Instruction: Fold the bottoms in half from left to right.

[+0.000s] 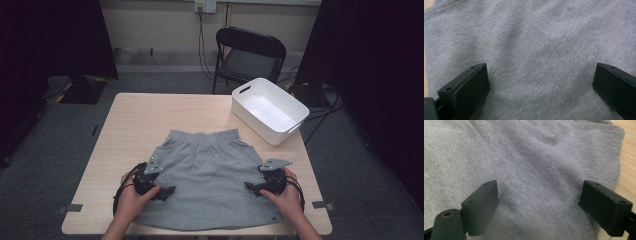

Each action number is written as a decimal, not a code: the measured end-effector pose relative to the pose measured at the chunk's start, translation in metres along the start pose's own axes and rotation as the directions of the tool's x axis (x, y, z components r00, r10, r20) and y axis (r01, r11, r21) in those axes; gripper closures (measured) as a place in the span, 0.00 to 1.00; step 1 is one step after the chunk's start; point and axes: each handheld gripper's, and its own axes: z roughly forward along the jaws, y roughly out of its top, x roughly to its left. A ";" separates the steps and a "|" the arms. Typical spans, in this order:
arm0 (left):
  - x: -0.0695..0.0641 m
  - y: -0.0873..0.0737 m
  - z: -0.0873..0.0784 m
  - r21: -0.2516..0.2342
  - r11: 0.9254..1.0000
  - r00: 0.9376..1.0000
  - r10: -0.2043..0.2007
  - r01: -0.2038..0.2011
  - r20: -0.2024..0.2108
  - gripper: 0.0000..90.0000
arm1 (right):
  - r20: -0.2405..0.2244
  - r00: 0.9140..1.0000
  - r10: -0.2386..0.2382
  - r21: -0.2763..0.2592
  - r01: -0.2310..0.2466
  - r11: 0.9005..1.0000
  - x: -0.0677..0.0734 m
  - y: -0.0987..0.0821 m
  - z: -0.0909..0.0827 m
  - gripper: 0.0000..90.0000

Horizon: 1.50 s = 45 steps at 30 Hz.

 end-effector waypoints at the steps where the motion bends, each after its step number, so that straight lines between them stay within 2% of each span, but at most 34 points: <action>1: 0.000 0.000 0.000 -0.003 1.000 1.000 -0.010 0.010 0.004 0.00 | 0.000 1.000 -0.002 -0.001 0.002 1.000 0.000 0.000 0.000 0.16; 4: 0.003 0.001 -0.004 -0.023 0.999 0.999 -0.033 0.033 -0.009 0.10 | 0.001 1.000 -0.001 -0.005 0.001 1.000 0.001 0.000 0.000 0.16; 6: 0.007 0.001 -0.008 -0.034 0.999 0.999 -0.036 0.035 -0.013 0.23 | 0.002 1.000 -0.008 -0.004 0.008 1.000 0.001 0.000 -0.001 0.17; 8: 0.010 0.002 -0.013 -0.051 0.998 0.999 -0.048 0.047 -0.006 0.16 | -0.007 1.000 -0.002 -0.007 0.002 1.000 0.001 0.001 -0.002 0.17; 9: 0.012 0.003 -0.015 -0.059 0.997 0.999 -0.043 0.042 -0.008 0.19 | -0.011 1.000 0.001 -0.006 -0.001 1.000 0.002 0.002 -0.002 0.17; 10: 0.013 0.005 -0.016 -0.064 0.996 0.998 -0.057 0.056 -0.006 0.20 | -0.012 1.000 0.004 -0.008 -0.004 1.000 0.003 0.004 -0.003 0.17; 12: 0.016 0.006 -0.016 -0.062 0.995 0.997 -0.074 0.074 0.012 0.20 | -0.017 1.000 0.008 -0.017 -0.008 1.000 0.004 0.006 -0.005 0.17; 17: 0.021 0.014 -0.016 -0.077 0.994 0.996 -0.083 0.084 0.012 0.19 | -0.020 1.000 0.017 -0.032 -0.018 0.999 0.008 0.012 -0.008 0.17; 20: 0.024 0.018 -0.014 -0.082 0.993 0.996 -0.086 0.086 0.008 0.19 | -0.015 0.999 0.029 -0.043 -0.030 0.999 0.008 0.015 -0.010 0.18; 30: 0.039 0.034 -0.005 -0.097 0.989 0.993 -0.114 0.113 -0.008 0.19 | -0.028 0.999 0.020 -0.059 -0.022 0.998 0.014 0.029 -0.009 0.18; 35: 0.046 0.044 0.000 -0.092 0.991 0.994 -0.103 0.101 -0.019 0.20 | -0.041 0.999 0.023 -0.062 -0.026 0.998 0.017 0.036 -0.006 0.19; 37: 0.050 0.047 0.001 -0.104 0.988 0.993 -0.117 0.115 -0.018 0.20 | -0.042 0.999 0.021 -0.064 -0.024 0.998 0.018 0.038 -0.005 0.19; 43: 0.064 0.056 0.010 -0.099 0.988 0.991 -0.121 0.115 -0.053 0.23 | -0.048 0.999 0.022 -0.069 -0.025 0.997 0.020 0.040 -0.002 0.19; 45: 0.067 0.058 0.014 -0.092 0.989 0.992 -0.120 0.115 -0.049 0.26 | -0.050 0.999 0.021 -0.069 -0.025 0.997 0.021 0.040 -0.002 0.19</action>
